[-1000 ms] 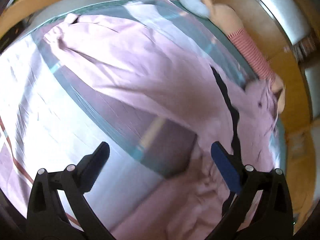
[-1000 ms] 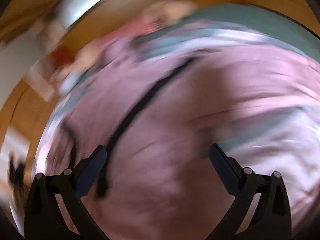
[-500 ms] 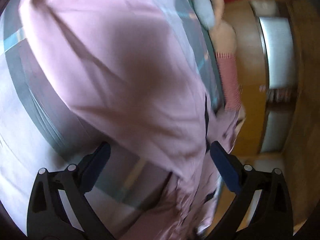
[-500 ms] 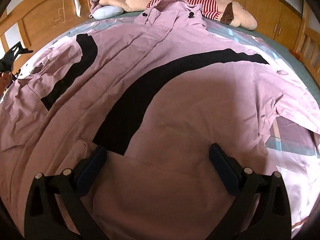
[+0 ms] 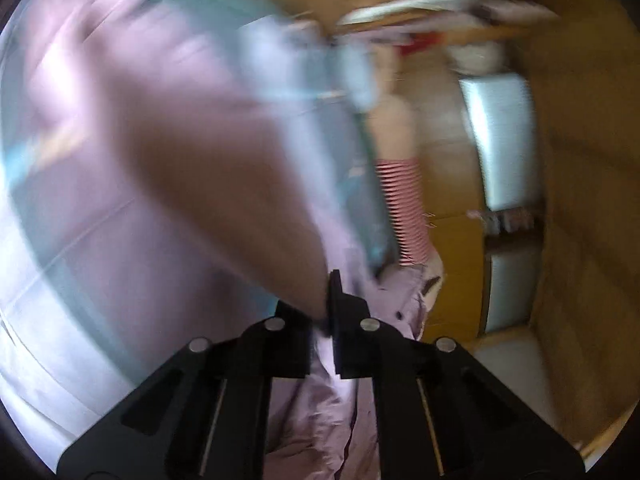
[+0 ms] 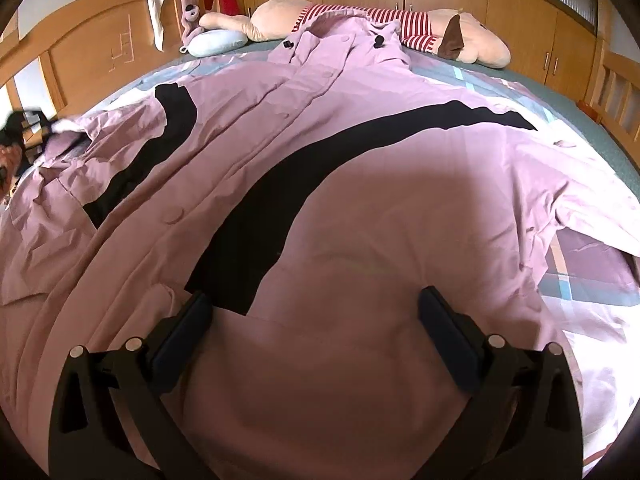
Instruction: Fold large clothes
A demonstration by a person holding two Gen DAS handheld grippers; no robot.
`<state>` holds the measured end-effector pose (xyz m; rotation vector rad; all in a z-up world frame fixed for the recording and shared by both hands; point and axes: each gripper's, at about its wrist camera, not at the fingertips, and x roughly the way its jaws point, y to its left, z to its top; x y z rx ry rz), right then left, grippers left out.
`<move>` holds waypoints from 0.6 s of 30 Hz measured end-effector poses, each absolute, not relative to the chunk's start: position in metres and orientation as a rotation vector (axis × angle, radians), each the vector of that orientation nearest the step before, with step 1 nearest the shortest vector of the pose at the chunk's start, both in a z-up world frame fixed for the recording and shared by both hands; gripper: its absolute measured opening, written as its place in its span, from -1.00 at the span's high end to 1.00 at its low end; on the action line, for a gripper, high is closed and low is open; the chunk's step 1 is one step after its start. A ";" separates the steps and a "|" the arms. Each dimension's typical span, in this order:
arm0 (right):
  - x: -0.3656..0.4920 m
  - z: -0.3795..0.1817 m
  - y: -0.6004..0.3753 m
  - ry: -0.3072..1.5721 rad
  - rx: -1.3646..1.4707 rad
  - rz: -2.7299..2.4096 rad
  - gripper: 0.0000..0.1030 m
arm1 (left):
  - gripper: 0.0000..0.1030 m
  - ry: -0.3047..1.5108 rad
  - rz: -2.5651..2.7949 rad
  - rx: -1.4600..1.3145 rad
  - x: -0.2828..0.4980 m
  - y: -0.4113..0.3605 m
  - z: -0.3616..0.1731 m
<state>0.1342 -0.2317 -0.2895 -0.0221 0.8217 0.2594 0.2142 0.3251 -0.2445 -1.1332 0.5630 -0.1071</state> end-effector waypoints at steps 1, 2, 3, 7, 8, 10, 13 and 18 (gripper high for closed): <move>0.135 -0.290 -0.232 0.823 -0.020 0.260 -0.97 | 0.88 0.536 -0.134 -1.088 0.214 0.316 -0.231; 0.135 -0.290 -0.232 0.823 -0.018 0.261 -0.97 | 0.88 0.501 -0.191 -1.028 0.213 0.298 -0.212; 0.135 -0.290 -0.232 0.825 -0.014 0.263 -0.97 | 0.87 0.487 -0.233 -0.994 0.214 0.287 -0.202; 0.136 -0.291 -0.232 0.826 -0.007 0.263 -0.97 | 0.81 0.540 -0.484 -0.738 0.212 0.184 -0.170; 0.136 -0.291 -0.232 0.827 -0.006 0.263 -0.97 | 0.73 0.571 -0.528 -0.685 0.212 0.160 -0.170; 0.136 -0.291 -0.231 0.827 -0.006 0.262 -0.97 | 0.50 0.677 -0.602 -0.558 0.213 0.103 -0.180; 0.136 -0.291 -0.232 0.827 -0.005 0.263 -0.97 | -0.15 0.847 -0.602 -0.395 0.218 0.029 -0.201; 0.136 -0.292 -0.232 0.827 0.007 0.267 -0.97 | -0.64 1.026 -0.698 -0.332 0.209 -0.035 -0.223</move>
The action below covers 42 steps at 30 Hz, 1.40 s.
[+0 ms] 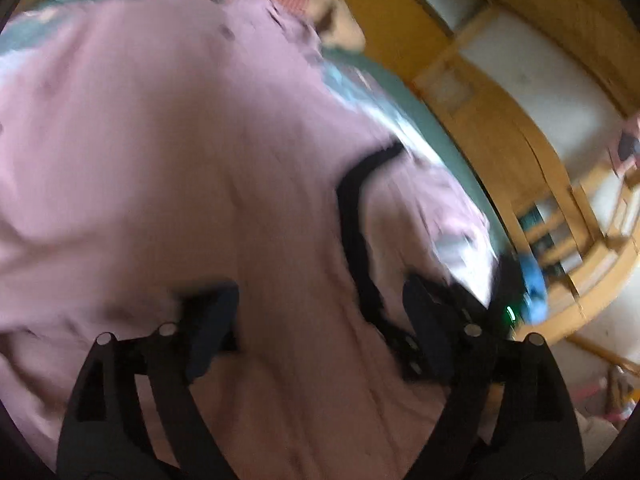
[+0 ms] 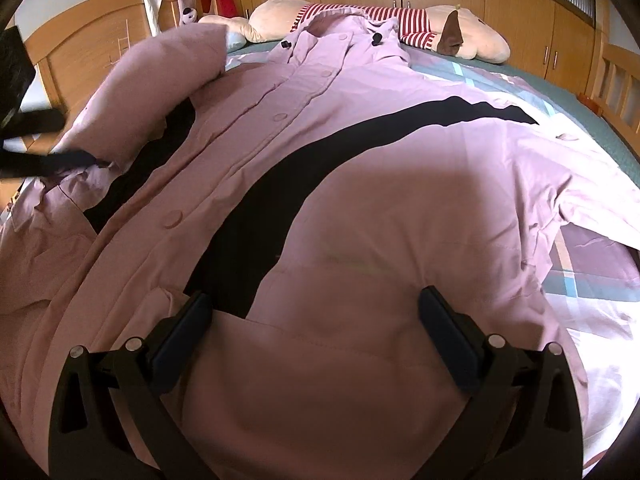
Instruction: Fold large clothes
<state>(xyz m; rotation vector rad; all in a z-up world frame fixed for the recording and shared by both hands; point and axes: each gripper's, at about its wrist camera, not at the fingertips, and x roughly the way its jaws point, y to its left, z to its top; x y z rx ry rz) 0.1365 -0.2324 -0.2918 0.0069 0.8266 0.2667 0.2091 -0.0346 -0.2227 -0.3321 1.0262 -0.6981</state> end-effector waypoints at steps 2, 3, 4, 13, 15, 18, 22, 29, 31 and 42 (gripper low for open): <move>0.137 -0.292 -0.233 0.827 0.013 0.269 -0.97 | -0.67 1.047 -0.806 -0.289 0.192 -0.053 -0.220; 0.137 -0.292 -0.233 0.827 0.015 0.269 -0.97 | -0.67 1.035 -0.830 -0.258 0.185 -0.059 -0.214; 0.137 -0.292 -0.233 0.828 0.016 0.270 -0.97 | -0.67 0.985 -0.841 -0.206 0.174 -0.062 -0.202; 0.137 -0.292 -0.233 0.828 0.015 0.269 -0.97 | -0.87 0.770 -0.104 -0.442 0.201 0.124 -0.167; 0.137 -0.292 -0.233 0.828 0.014 0.267 -0.97 | -0.90 0.807 0.051 -0.453 0.208 0.158 -0.178; 0.137 -0.292 -0.231 0.838 -0.005 0.251 -0.97 | -0.90 0.996 0.048 -0.522 0.229 0.174 -0.213; 0.129 -0.274 -0.214 0.831 -0.065 0.139 -0.96 | -0.68 1.080 -0.169 -0.802 0.240 0.179 -0.248; 0.116 -0.202 -0.157 0.679 -0.014 0.164 -0.74 | 0.63 0.879 -0.475 -0.908 0.224 0.154 -0.214; 0.119 -0.191 -0.129 0.654 -0.100 0.150 -0.75 | 0.55 0.854 -0.541 -0.843 0.218 0.138 -0.205; 0.147 -0.206 0.010 0.581 -0.505 0.172 -0.74 | 0.27 0.859 -0.741 -0.798 0.218 0.092 -0.201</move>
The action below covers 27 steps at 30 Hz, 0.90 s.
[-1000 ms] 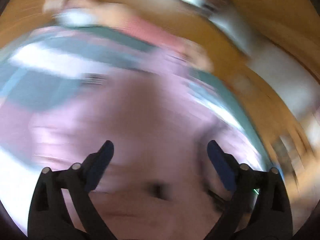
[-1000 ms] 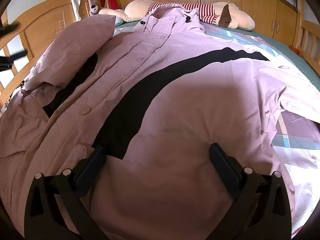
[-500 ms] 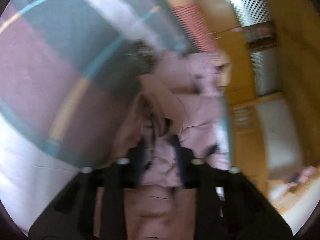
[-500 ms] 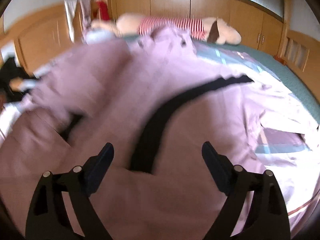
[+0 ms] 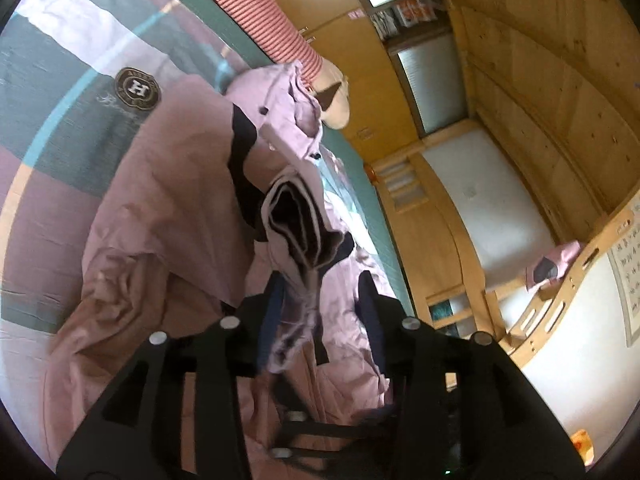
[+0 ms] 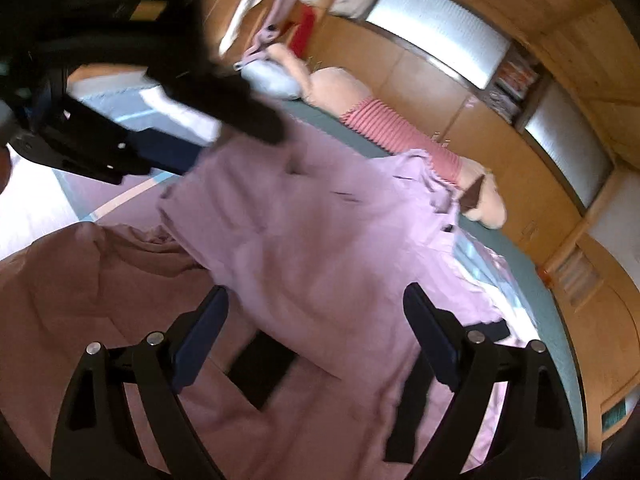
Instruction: Fold large clothes
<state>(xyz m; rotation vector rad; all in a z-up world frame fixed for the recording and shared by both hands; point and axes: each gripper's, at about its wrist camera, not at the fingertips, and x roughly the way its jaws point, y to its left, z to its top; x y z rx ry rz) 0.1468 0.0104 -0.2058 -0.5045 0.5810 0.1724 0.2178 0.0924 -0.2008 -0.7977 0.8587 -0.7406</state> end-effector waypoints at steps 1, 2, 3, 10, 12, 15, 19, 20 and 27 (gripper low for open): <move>0.151 -0.208 0.012 0.584 -0.494 0.170 -0.74 | 0.27 0.862 -0.743 -0.797 0.221 0.097 -0.204; 0.153 -0.207 0.011 0.580 -0.478 0.164 -0.39 | 0.27 0.869 -0.746 -0.801 0.222 0.095 -0.205; 0.157 -0.204 0.004 0.589 -0.418 0.181 0.29 | 0.27 0.873 -0.747 -0.807 0.223 0.096 -0.206; 0.158 -0.167 -0.091 0.519 -0.021 0.032 0.84 | -0.08 0.853 -0.697 -0.843 0.221 0.109 -0.210; 0.156 -0.161 -0.131 0.525 0.110 -0.026 0.84 | -0.13 0.872 -0.670 -0.843 0.223 0.109 -0.214; 0.155 -0.167 -0.174 0.575 0.233 -0.063 0.84 | -0.34 0.943 -0.628 -0.827 0.233 0.100 -0.230; 0.149 -0.194 -0.207 0.654 0.328 -0.087 0.83 | -0.62 1.041 -0.626 -0.860 0.247 0.089 -0.254; 0.149 -0.205 -0.212 0.683 0.351 -0.081 0.83 | -0.65 1.054 -0.608 -0.852 0.250 0.087 -0.258; 0.133 -0.243 -0.221 0.761 0.470 -0.046 0.39 | -0.69 1.040 -0.451 -0.863 0.256 0.094 -0.272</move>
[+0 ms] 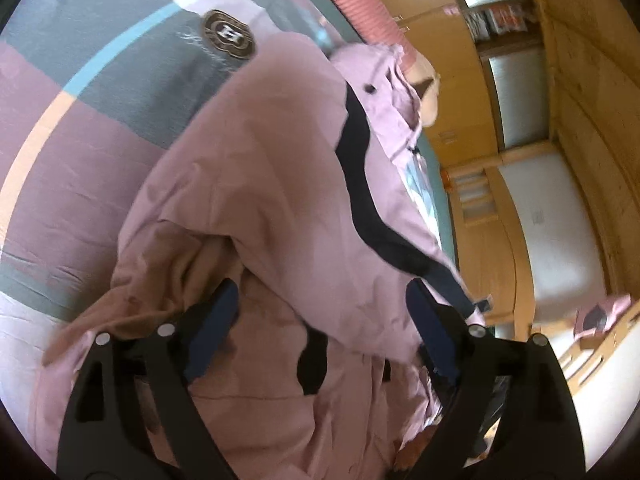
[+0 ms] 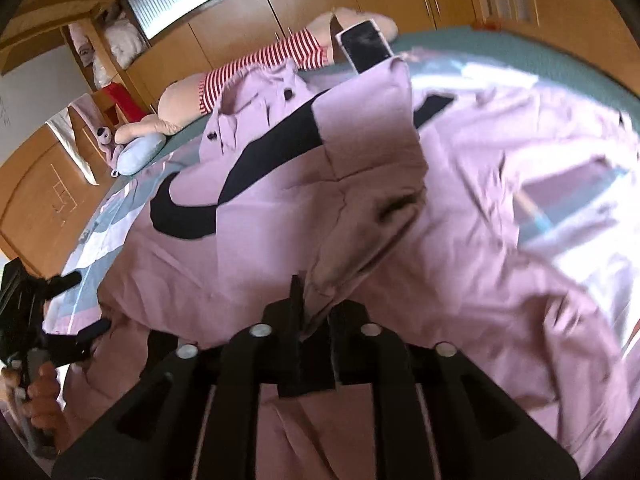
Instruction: Fold large clothes
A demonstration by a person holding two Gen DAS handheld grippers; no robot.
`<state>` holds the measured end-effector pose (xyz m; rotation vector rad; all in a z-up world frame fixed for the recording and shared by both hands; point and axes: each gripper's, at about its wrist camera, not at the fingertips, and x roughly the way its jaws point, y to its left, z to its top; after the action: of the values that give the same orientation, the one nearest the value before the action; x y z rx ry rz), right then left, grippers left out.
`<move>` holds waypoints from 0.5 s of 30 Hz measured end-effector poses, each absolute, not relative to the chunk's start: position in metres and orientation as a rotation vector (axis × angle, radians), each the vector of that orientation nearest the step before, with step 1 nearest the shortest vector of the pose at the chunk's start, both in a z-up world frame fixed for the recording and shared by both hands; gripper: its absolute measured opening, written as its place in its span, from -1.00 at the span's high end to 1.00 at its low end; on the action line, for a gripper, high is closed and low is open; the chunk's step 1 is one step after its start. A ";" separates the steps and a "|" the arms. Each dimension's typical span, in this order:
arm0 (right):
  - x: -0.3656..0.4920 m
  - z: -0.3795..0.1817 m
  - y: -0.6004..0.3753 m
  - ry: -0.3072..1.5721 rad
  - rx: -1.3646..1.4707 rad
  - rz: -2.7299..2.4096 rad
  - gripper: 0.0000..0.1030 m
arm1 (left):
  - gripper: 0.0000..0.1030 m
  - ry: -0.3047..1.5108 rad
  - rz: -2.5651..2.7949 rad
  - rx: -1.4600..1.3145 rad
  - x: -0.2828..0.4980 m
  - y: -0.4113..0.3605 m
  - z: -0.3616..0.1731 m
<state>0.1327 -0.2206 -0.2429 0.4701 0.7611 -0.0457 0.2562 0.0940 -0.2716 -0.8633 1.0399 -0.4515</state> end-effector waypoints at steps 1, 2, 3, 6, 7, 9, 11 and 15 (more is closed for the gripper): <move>0.131 -0.243 -0.224 0.754 0.493 -0.039 0.18 | -0.69 1.032 -0.442 -0.865 0.256 0.096 -0.271; 0.131 -0.240 -0.228 0.741 0.512 -0.034 -0.25 | -0.69 1.023 -0.433 -0.862 0.257 0.097 -0.271; 0.129 -0.237 -0.232 0.712 0.537 -0.028 -0.46 | -0.69 0.999 -0.401 -0.851 0.257 0.100 -0.269; 0.133 -0.231 -0.238 0.696 0.559 -0.022 -0.48 | -0.69 0.956 -0.347 -0.837 0.260 0.108 -0.268; 0.138 -0.230 -0.237 0.716 0.557 -0.032 -0.48 | -0.67 0.966 -0.336 -0.850 0.263 0.111 -0.272; 0.141 -0.235 -0.244 0.758 0.590 -0.050 -0.48 | -0.66 0.990 -0.361 -0.924 0.266 0.118 -0.281; 0.139 -0.241 -0.253 0.768 0.665 -0.039 -0.48 | -0.66 0.995 -0.428 -1.012 0.265 0.126 -0.280; 0.135 -0.246 -0.250 0.765 0.617 -0.042 -0.48 | -0.68 0.966 -0.517 -1.068 0.260 0.132 -0.267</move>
<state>0.1354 -0.2500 -0.2457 0.6167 0.7650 -0.0423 0.2602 0.1320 -0.2667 -1.0683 0.9665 -0.5172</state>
